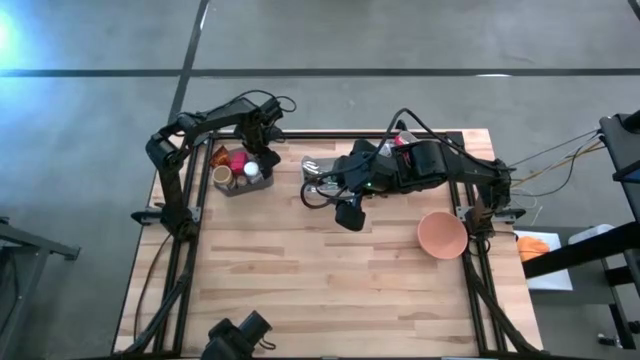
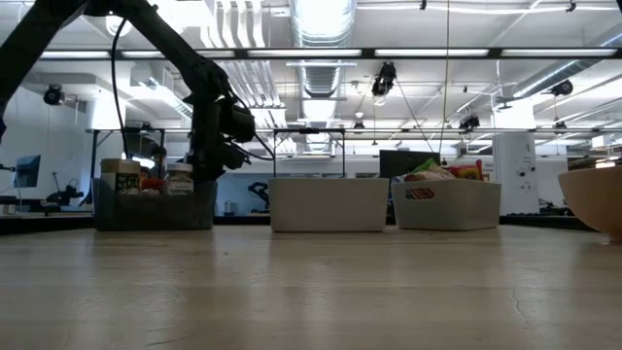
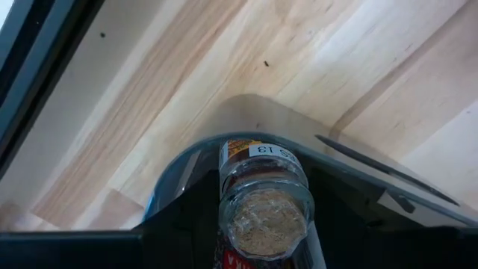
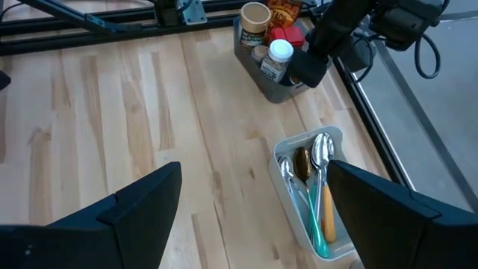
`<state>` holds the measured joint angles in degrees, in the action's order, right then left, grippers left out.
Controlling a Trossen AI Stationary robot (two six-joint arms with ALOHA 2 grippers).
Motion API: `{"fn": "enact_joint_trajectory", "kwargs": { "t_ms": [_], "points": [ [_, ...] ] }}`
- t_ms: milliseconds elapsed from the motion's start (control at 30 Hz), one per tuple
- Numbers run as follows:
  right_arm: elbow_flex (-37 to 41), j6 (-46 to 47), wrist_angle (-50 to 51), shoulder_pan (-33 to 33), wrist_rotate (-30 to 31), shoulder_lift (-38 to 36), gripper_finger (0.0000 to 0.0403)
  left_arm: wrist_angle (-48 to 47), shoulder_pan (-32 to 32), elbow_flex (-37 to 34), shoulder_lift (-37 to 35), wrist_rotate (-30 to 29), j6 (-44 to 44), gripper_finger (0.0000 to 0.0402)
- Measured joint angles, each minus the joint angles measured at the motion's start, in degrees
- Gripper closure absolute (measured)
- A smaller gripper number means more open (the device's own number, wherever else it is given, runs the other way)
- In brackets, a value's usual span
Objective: Pick & Place Food Item
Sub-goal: Put the brown seasoning bottle into the black bin
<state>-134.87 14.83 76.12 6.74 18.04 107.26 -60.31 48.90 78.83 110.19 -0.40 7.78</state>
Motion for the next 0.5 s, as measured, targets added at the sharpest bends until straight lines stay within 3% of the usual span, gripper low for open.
{"fn": "enact_joint_trajectory", "kwargs": {
  "t_ms": [267, 500],
  "points": [
    [0.0, -0.26, 0.02, 0.0, 0.0, 0.01, 0.0071, 0.18, -0.02, -0.1, 0.0, 0.0, -0.32, 0.0228],
    [0.0, -0.62, 0.02, 0.0, 0.0, 0.01, 0.0071, 0.04, -0.05, -0.15, 0.0, 0.0, -0.8, 0.0092]
  ]
}}
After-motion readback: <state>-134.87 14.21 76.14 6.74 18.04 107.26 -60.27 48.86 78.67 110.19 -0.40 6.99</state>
